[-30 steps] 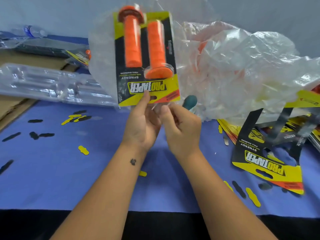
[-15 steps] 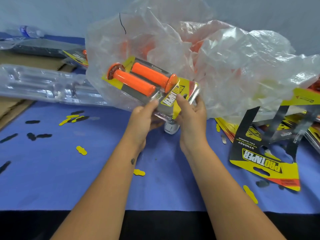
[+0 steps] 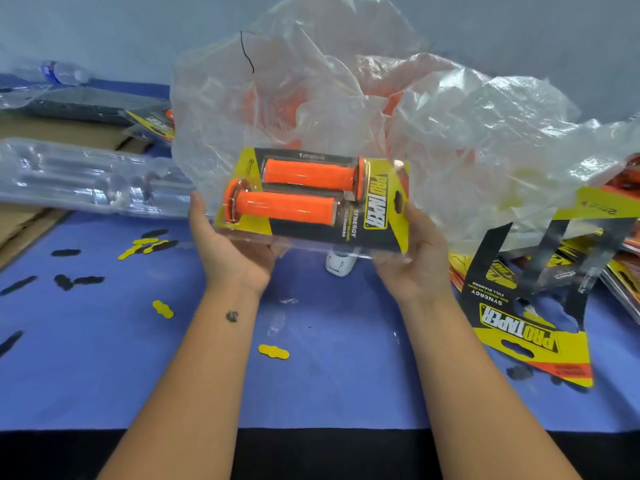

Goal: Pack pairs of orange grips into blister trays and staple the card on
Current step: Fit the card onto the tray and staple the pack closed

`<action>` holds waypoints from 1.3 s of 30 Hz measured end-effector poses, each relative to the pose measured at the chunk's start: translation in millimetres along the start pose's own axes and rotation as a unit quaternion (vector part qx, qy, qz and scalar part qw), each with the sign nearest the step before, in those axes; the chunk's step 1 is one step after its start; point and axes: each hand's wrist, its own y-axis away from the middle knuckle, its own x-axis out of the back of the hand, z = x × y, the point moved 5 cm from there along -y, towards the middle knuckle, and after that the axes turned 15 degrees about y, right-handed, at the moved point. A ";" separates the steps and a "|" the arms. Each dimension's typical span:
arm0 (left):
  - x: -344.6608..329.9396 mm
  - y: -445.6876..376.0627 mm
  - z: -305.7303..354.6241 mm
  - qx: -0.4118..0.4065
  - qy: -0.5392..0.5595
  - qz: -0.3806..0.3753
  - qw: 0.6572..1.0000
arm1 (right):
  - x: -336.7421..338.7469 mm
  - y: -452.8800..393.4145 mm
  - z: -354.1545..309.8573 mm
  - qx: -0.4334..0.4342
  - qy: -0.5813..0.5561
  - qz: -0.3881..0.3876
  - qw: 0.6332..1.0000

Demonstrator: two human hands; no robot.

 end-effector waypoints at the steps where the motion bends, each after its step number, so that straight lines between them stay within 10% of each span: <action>1: 0.8 -0.6 3.1 0.004 0.012 -0.004 1.000 | -1.9 1.7 0.5 -0.010 -0.035 -0.006 0.999; 8: -7.8 3.6 9.5 0.015 0.107 -0.038 0.993 | -37.8 9.5 1.2 0.013 0.002 0.009 1.000; 14: -25.6 16.2 30.4 -0.026 -0.151 -0.057 0.987 | -60.0 18.8 -28.2 0.057 0.134 0.054 0.988; 21: -46.1 45.4 -26.3 0.032 -0.179 -0.050 0.982 | -28.4 50.0 -91.2 0.038 0.247 0.087 0.964; 29: -122.0 72.8 -134.2 -0.013 -0.184 -0.096 0.978 | 50.2 95.4 -170.7 0.060 0.213 0.141 0.965; 39: -181.3 93.8 -233.3 0.087 -0.393 -0.235 0.884 | 126.3 80.1 -246.5 0.115 0.079 0.299 0.944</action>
